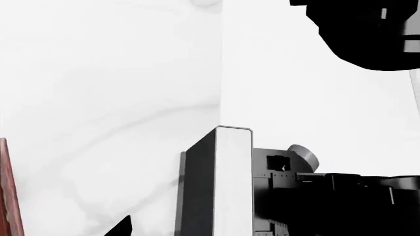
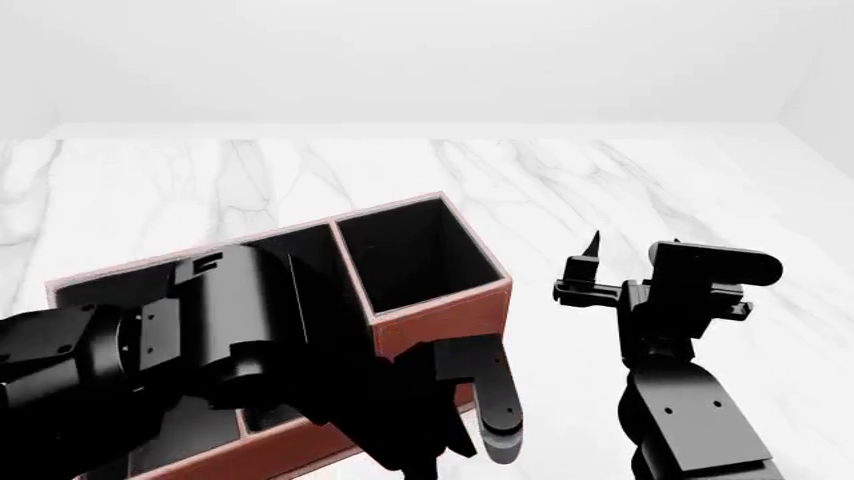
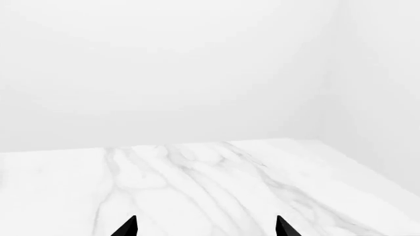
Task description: Pick up the book and place it in the left compartment of the caddy.
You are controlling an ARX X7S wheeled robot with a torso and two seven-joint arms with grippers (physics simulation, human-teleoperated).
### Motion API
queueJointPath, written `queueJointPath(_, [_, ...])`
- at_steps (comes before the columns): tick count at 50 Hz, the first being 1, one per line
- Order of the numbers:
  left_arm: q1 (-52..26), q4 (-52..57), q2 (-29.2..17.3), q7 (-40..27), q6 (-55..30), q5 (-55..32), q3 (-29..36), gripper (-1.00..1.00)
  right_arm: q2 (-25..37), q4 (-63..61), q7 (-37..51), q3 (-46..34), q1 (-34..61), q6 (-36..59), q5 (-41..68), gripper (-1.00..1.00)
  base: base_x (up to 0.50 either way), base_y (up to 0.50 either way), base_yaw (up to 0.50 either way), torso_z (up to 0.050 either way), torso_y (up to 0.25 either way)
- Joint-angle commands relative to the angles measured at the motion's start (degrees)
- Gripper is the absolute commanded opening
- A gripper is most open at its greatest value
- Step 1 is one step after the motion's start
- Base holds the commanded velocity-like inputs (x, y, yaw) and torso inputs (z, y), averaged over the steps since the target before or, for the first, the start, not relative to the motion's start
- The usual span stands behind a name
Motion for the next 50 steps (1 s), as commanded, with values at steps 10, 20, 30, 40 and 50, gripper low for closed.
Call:
queueJointPath(10, [1.8,-6.0,4.5,8.1,6.4,7.0,5.0,1.00,0.1,0.9,0.0,0.0,0.1,-0.7,0.7,1.00,0.00,0.00,0.00,0.000,0.000])
queueJointPath(20, [2.9,-7.8,7.4,9.8,7.8,8.4,6.8,1.00,0.2,1.4,-0.1,0.2,-0.1,-1.2,1.2,1.00,0.00,0.00,0.00,0.000,0.000])
queueJointPath(30, [4.5,-7.0,8.5,9.4,8.3,7.7,6.9,1.00,0.4,1.3,0.0,0.2,0.0,-1.2,1.5,1.00,0.00,0.00,0.00,0.000,0.000])
queueJointPath(40, [5.7,-8.2,8.9,11.4,10.5,8.7,7.7,1.00,0.2,1.8,0.0,-0.1,0.1,-1.6,1.6,1.00,0.00,0.00,0.00,0.000,0.000])
queueJointPath(50, [8.2,-12.6,10.1,14.4,13.7,10.3,8.9,1.00,0.7,1.8,0.0,0.5,-0.2,-2.0,2.3,1.00,0.00,0.00,0.00,0.000,0.000])
